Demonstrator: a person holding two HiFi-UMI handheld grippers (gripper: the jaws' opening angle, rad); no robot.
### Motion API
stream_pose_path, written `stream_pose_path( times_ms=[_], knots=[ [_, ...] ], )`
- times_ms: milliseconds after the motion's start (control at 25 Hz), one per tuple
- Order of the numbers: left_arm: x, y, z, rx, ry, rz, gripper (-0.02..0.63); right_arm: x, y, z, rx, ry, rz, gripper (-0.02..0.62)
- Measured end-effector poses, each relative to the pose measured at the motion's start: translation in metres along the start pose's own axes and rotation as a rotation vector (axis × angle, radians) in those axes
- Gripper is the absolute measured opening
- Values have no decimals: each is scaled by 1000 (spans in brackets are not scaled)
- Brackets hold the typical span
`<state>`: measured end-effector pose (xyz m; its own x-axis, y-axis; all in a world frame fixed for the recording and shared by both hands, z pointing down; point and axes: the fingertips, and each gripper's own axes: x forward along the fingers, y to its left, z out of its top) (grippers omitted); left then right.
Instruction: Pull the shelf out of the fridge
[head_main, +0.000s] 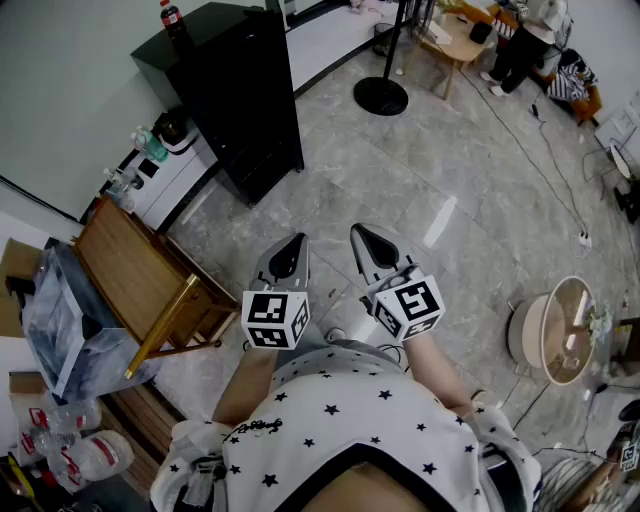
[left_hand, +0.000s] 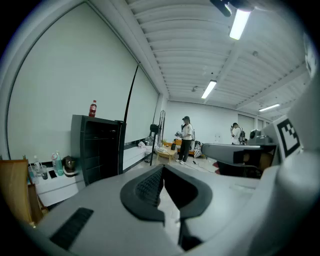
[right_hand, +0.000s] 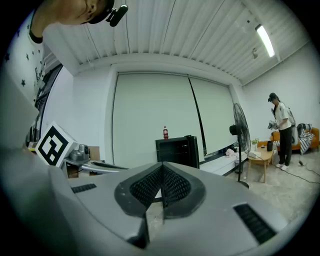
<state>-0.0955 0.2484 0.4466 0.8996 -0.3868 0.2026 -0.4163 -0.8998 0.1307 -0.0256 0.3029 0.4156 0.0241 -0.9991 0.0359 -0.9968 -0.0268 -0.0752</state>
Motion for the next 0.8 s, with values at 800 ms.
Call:
stream_pose_path(
  times_ms=[800],
  knots=[
    [-44,27,-16,-67,6,97,13,18,41,-13,82,40,118,-6]
  ],
)
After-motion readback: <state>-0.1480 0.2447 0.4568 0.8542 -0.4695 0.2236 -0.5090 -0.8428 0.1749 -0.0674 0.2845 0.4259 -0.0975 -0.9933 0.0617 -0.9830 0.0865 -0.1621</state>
